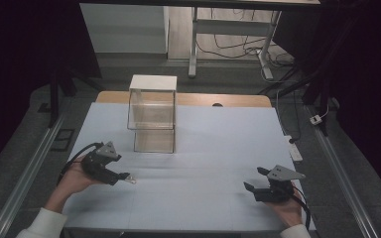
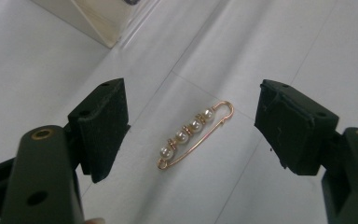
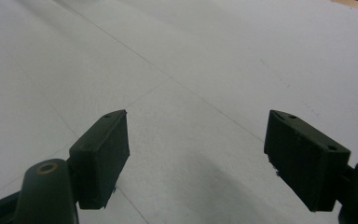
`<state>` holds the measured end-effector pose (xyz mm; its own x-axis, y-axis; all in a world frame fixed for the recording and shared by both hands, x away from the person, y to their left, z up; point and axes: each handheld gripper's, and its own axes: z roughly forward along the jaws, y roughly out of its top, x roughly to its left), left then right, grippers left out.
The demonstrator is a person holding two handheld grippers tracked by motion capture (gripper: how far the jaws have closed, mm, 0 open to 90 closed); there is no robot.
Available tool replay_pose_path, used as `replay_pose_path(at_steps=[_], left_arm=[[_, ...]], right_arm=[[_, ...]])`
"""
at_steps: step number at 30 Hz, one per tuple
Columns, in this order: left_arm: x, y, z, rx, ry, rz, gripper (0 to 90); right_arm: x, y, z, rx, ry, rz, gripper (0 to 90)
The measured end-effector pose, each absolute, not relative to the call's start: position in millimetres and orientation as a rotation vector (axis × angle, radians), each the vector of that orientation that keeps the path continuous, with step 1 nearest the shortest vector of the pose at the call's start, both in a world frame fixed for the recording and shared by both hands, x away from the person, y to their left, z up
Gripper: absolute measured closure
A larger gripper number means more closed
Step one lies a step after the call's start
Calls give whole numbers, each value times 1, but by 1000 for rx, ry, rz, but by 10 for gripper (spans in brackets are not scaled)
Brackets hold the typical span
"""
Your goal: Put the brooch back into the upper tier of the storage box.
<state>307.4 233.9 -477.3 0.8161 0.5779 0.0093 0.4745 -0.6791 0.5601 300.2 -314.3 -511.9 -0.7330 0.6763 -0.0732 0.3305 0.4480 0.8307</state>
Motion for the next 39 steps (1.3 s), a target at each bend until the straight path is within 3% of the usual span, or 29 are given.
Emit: replay_pose_path(at_steps=[15, 39], left_arm=[[326, 229, -493, 2527, 755, 180, 263], [337, 223, -513, 2632, 705, 96, 356]], right_arm=[[301, -316, -514, 865, 2310, 1182, 216], [299, -319, -516, 887, 2301, 1163, 215]])
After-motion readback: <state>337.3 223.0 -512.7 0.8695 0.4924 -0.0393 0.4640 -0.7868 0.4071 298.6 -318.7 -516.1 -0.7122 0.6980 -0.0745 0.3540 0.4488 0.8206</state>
